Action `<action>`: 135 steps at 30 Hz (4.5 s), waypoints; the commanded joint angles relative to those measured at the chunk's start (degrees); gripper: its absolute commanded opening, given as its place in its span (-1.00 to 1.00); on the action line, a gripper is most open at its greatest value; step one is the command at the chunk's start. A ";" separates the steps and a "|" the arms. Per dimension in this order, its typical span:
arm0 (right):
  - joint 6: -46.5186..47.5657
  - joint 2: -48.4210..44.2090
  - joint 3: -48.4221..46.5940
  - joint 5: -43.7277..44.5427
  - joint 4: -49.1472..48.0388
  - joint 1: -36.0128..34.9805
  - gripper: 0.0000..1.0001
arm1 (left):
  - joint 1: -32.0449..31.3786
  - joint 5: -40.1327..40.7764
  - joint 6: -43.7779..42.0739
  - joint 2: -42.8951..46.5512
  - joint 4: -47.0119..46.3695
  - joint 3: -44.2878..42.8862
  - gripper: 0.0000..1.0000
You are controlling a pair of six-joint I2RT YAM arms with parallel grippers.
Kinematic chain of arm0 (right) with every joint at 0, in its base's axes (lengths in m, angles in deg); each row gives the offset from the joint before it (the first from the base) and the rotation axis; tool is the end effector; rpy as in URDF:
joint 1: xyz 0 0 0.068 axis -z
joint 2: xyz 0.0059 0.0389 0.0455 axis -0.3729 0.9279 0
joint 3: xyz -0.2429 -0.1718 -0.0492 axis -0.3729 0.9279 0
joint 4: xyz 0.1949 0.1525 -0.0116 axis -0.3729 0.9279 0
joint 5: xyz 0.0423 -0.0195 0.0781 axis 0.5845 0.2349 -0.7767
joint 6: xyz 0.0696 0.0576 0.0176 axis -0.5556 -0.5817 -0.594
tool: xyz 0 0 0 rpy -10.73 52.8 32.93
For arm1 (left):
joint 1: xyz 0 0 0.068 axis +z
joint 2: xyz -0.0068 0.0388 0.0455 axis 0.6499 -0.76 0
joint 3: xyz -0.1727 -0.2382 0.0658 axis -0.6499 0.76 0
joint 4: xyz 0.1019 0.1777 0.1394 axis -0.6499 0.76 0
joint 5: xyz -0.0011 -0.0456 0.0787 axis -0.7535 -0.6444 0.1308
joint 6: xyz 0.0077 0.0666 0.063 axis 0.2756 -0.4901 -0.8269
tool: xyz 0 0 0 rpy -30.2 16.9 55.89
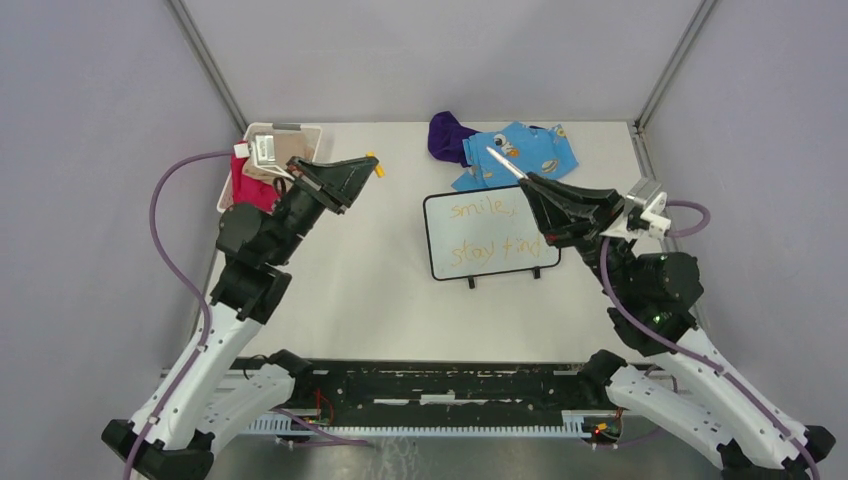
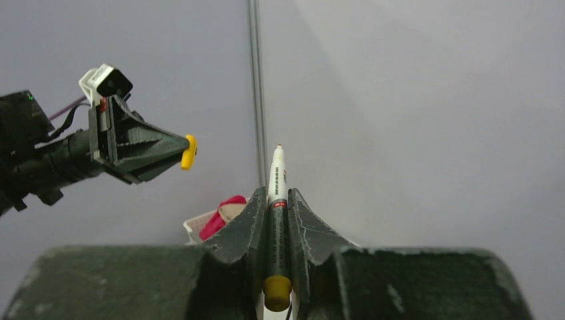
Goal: Write a sentence on the whiteboard
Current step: Close the whiteboard marker at the center of the board.
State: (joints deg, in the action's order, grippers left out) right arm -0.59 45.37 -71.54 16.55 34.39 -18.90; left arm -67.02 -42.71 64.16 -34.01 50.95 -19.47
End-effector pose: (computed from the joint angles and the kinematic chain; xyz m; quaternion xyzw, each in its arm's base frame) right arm 0.0991 0.0911 0.4595 -0.1617 0.4669 0.3679 0.7877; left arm 0.1644 -0.0967 0.4601 -0.0392 0.5952 -0.5149 0.6158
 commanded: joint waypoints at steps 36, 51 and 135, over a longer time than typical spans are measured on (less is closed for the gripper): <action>28.47 1.29 4.79 30.74 -17.07 -25.09 -1.00 | 0.02 -6.62 20.56 -22.92 -45.91 -12.06 -0.96; 34.93 14.15 0.25 24.82 -33.58 -32.15 -1.00 | 0.02 -5.05 22.70 -20.95 -47.66 -10.35 -0.96; 43.21 28.05 -5.50 29.88 -53.45 -40.81 -1.00 | -9.20 -6.85 26.76 -17.12 -43.17 -7.60 -0.96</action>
State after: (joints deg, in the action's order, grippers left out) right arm 42.86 73.87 -74.71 45.49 -17.20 -59.42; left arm -75.93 -48.79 93.64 -52.72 8.85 -26.26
